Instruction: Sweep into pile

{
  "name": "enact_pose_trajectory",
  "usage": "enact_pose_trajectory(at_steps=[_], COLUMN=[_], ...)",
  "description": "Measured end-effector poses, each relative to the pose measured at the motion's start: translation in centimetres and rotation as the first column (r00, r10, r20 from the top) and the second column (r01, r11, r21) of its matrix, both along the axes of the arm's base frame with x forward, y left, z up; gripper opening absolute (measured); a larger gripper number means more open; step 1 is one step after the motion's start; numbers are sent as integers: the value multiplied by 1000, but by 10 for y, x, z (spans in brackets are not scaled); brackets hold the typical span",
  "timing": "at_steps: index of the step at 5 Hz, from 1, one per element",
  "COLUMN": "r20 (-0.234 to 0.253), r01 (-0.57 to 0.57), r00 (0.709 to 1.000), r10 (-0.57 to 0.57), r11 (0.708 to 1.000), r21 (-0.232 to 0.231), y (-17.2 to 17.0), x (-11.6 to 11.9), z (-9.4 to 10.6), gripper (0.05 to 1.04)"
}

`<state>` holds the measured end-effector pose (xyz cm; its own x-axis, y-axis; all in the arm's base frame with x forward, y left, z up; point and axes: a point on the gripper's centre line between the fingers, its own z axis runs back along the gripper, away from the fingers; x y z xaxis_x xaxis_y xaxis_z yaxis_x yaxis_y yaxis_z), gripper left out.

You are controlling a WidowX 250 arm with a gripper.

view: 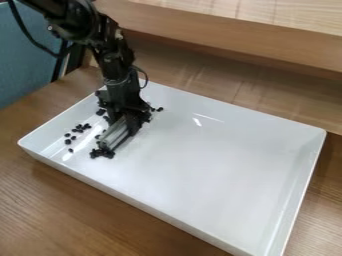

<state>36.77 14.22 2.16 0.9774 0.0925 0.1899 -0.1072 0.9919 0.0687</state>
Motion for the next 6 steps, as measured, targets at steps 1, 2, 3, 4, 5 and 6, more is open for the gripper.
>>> enact_pose_trajectory(at_steps=[1, 2, 3, 4, 5, 6], r20=[-9, -14, -21, -25, -28, -51], r01=[-25, -36, -35, -40, -40, -48], r00=[1000, 999, 999, 999, 999, 998], r10=[25, 36, 35, 40, 39, 46], r11=[1000, 999, 999, 999, 999, 998], r21=[-2, -7, -7, -10, -17, -36], y=[11, 17, 21, 25, 25, 25], x=[-7, -11, -12, -13, -13, -13], z=[1, 1, 1, 1, 1, 1], gripper=[396, 395, 395, 395, 395, 446])
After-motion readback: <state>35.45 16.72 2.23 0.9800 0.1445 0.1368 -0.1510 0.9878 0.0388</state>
